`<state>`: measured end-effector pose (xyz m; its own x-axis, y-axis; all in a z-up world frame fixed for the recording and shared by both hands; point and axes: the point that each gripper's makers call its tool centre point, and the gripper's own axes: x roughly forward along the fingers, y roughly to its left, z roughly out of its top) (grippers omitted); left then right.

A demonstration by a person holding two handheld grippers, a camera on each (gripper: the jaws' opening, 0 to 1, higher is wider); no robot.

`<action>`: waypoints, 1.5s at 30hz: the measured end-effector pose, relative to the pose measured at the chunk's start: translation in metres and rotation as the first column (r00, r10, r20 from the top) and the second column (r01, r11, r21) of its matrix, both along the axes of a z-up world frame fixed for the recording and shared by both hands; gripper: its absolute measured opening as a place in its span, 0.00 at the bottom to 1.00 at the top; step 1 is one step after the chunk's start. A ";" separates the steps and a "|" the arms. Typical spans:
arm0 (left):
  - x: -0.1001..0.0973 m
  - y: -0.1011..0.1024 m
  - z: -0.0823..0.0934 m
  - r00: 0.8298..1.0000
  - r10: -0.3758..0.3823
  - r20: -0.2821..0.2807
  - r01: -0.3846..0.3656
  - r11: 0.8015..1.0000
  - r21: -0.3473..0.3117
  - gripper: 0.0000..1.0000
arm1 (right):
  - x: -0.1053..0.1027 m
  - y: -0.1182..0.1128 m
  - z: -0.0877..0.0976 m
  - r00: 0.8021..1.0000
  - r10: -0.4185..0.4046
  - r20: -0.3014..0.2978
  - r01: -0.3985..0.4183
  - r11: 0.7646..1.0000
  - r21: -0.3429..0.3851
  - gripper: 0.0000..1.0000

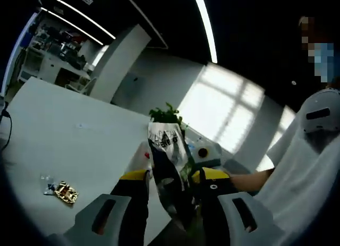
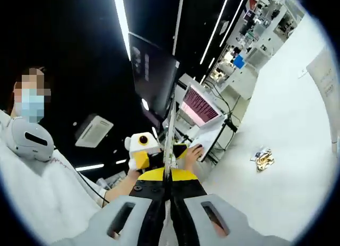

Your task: Arrange the skincare products in the storage area until every visible bottle or jar stands upright without overlapping.

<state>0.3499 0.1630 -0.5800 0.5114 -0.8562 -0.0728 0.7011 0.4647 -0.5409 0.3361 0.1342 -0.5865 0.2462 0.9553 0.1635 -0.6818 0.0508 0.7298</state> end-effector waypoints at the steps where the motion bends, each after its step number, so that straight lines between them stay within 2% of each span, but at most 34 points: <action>1: -0.001 -0.002 -0.002 1.000 0.001 0.000 -0.001 1.000 0.003 0.35 | 0.001 0.000 0.001 1.000 -0.008 -0.006 0.008 1.000 0.004 0.01; 3: -0.005 -0.005 -0.006 1.000 0.000 -0.012 0.000 1.000 -0.004 0.32 | 0.005 0.000 0.004 0.999 -0.024 -0.034 0.025 0.999 0.030 0.01; 4: 0.001 -0.002 -0.005 0.999 0.048 0.002 -0.048 0.999 -0.017 0.32 | 0.005 0.001 0.004 0.999 -0.022 -0.050 0.023 0.999 0.035 0.01; 5: 0.000 0.000 -0.008 0.998 0.054 -0.018 -0.054 0.998 -0.026 0.30 | 0.005 0.002 0.003 0.998 -0.024 -0.063 0.027 0.999 0.036 0.01; 8: 0.004 0.008 -0.010 0.994 0.104 -0.025 -0.105 0.994 -0.041 0.23 | 0.004 0.003 -0.001 0.996 -0.028 -0.089 0.032 0.999 0.042 0.01; 11: 0.002 0.010 -0.010 0.993 0.115 -0.027 -0.116 0.992 -0.050 0.19 | 0.005 0.002 -0.004 0.992 -0.031 -0.122 0.038 0.998 0.056 0.01; 13: 0.003 0.016 -0.010 0.991 0.130 -0.031 -0.131 0.989 -0.064 0.08 | 0.005 0.000 -0.006 0.991 -0.033 -0.130 0.040 0.998 0.050 0.01; 19: 0.001 0.014 -0.009 0.992 0.102 -0.072 -0.109 0.989 -0.102 0.01 | 0.006 -0.001 -0.009 0.990 -0.040 -0.137 0.043 0.999 0.017 0.01; 21: 0.002 0.013 -0.010 0.991 0.106 -0.077 -0.113 0.989 -0.098 0.00 | 0.006 -0.002 -0.010 0.988 -0.040 -0.146 0.042 0.999 0.013 0.01; 24: 0.005 0.012 -0.013 0.986 0.093 -0.137 -0.110 0.986 -0.123 0.00 | 0.006 -0.004 -0.012 0.984 -0.048 -0.170 0.050 0.999 0.010 0.01; 27: 0.007 0.010 -0.016 0.985 0.105 -0.136 -0.122 0.985 -0.122 0.00 | 0.008 -0.006 -0.014 0.979 -0.066 -0.194 0.069 0.998 0.010 0.01; 28: 0.010 0.010 -0.015 0.985 0.130 -0.109 -0.144 0.982 -0.126 0.00 | 0.010 -0.007 -0.013 0.974 -0.082 -0.209 0.088 0.996 0.021 0.01; 30: 0.011 0.009 -0.014 0.984 0.154 -0.090 -0.165 0.977 -0.134 0.01 | 0.011 -0.008 -0.012 0.968 -0.089 -0.234 0.102 0.994 0.041 0.01; 33: 0.008 0.004 -0.021 0.984 0.134 -0.118 -0.149 0.981 -0.124 0.11 | 0.014 -0.009 -0.011 0.962 -0.117 -0.249 0.134 0.990 0.054 0.01; 35: 0.004 0.000 -0.027 0.983 0.136 -0.121 -0.150 0.982 -0.119 0.13 | 0.016 -0.010 -0.011 0.956 -0.120 -0.268 0.144 0.987 0.069 0.01; 37: 0.000 -0.004 -0.028 0.981 0.126 -0.146 -0.147 0.978 -0.147 0.12 | 0.018 -0.010 -0.013 0.954 -0.125 -0.273 0.147 0.987 0.061 0.01; 41: 0.002 0.002 -0.036 0.974 0.152 -0.168 -0.179 0.971 -0.156 0.08 | 0.017 -0.010 -0.021 0.947 -0.121 -0.296 0.139 0.990 0.040 0.01; 45: 0.001 0.002 -0.042 0.962 0.178 -0.206 -0.210 0.967 -0.146 0.01 | 0.018 -0.011 -0.033 0.941 -0.144 -0.308 0.144 0.989 -0.022 0.01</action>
